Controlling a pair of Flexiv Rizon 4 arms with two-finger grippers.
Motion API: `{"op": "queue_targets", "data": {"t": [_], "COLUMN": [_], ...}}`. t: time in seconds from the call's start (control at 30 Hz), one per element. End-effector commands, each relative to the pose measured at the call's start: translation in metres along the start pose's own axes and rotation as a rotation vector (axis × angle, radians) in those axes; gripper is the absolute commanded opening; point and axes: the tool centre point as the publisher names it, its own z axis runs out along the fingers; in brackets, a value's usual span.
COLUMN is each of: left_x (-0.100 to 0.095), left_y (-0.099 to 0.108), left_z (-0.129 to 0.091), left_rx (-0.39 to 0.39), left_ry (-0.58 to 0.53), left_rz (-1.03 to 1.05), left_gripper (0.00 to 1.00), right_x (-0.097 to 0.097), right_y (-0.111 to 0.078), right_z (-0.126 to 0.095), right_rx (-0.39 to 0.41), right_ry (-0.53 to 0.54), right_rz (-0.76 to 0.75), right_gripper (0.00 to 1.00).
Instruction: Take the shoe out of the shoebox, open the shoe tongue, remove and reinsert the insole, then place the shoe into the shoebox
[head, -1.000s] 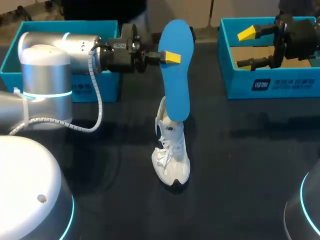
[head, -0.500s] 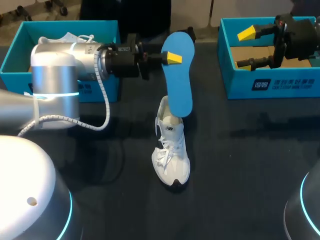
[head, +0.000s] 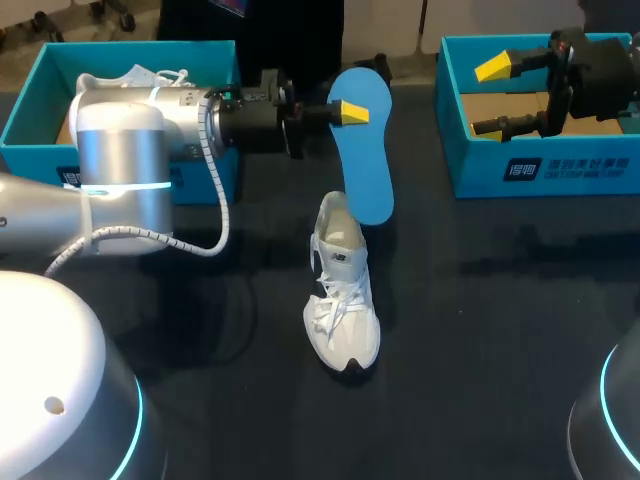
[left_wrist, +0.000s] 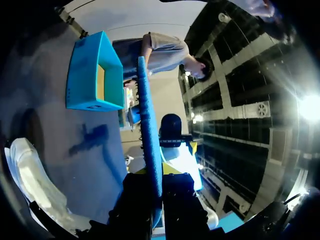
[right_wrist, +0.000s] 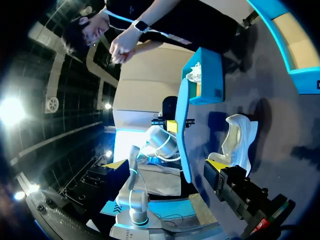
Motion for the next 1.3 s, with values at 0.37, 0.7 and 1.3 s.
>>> {"op": "queue_targets", "data": {"t": [0.37,0.7,1.3], "left_x": [0.001,0.001,0.001], "left_y": [-0.001,-0.001,-0.001], "left_z": [0.003,0.003,0.003], "left_rx": [0.0,0.0,0.0], "left_ry": [0.0,0.0,0.0], "left_rz": [-0.003,-0.003,-0.003], "left_gripper": [0.0,0.0,0.0], "right_x": [-0.002,0.012,0.042], "right_y": [0.0,-0.002,0.001], "right_z": [0.002,0.027,0.05], "right_rx": [-0.013,-0.107,-0.096], "right_ry": [-0.006,-0.234,-0.502], "right_rz": [-0.007,-0.062,0.015], "right_gripper": [1.0,1.0,1.0]}}
